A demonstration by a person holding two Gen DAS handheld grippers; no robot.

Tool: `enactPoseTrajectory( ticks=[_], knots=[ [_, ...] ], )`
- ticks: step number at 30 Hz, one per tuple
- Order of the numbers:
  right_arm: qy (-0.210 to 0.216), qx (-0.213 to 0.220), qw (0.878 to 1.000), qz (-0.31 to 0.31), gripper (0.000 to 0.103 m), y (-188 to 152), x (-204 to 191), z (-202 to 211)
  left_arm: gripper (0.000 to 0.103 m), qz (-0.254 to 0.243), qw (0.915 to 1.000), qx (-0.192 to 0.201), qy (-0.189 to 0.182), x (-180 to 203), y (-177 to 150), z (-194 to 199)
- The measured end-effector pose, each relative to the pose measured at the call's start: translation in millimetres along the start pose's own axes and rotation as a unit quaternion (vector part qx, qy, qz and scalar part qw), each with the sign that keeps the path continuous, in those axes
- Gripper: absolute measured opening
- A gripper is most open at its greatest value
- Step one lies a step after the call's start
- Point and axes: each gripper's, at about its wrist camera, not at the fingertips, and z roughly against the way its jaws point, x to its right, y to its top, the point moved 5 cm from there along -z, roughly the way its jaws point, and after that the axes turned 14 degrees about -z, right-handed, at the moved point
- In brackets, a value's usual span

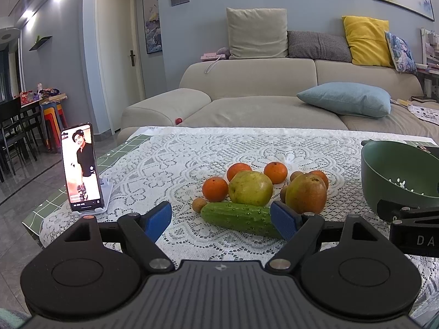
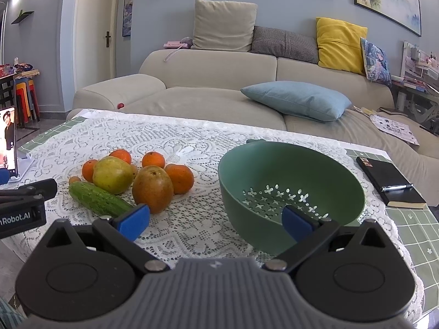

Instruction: Organize fruits

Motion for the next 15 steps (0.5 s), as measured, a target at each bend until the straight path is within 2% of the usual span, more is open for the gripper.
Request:
enactPoseTrajectory(
  ticks=[15],
  knots=[
    [-0.002, -0.001, 1.0, 0.001, 0.099, -1.4, 0.4, -0.9, 0.096, -0.001, 1.0, 0.0, -0.001, 1.6, 1.3, 0.0]
  ],
)
